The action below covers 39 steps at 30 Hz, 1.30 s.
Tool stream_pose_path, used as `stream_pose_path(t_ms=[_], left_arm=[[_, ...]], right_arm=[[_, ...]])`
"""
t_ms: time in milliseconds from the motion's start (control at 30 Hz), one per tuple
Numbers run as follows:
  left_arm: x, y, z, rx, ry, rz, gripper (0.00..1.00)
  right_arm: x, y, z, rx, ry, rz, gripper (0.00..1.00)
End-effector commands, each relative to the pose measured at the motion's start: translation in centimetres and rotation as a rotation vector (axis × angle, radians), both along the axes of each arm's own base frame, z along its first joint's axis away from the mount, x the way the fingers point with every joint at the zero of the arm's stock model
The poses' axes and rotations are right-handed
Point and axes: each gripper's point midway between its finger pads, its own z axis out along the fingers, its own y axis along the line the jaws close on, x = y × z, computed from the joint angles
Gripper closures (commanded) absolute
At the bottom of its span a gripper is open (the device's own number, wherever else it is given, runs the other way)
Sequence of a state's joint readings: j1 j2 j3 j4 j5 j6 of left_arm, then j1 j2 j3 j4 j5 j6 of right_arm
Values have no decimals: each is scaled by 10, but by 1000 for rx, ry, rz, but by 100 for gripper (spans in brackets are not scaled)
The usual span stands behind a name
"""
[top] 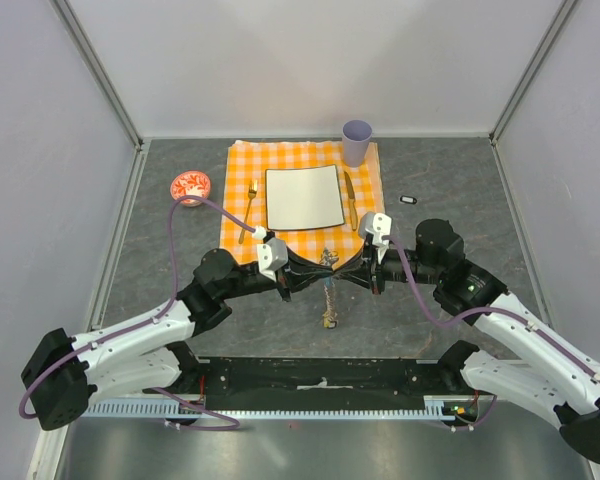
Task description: Put the keys on the keyring
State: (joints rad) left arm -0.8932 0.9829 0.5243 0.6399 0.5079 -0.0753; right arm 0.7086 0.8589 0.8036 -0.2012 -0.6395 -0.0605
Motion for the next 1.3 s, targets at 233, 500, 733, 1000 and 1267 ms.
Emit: stream_pose_path(t_ms=[233,500,733,1000,1267], left_arm=[[8,3,23,-18,-60,47,89],[20,19,-8,113,28,162,52],[30,19,-14,121,38,203,32],[25,18,-11,88,16,178,36],[11,21,-17,67,28,130,37]], right_arm=[[10,-4,15,-75,-59,-8,100],[41,-28,17,-355,-37,-138,100],[47,-43,6,-611,-27,-216,100],[47,-49,-5,-751,-28,-243,100],[23,-15,-22,-680,38,-22,100]])
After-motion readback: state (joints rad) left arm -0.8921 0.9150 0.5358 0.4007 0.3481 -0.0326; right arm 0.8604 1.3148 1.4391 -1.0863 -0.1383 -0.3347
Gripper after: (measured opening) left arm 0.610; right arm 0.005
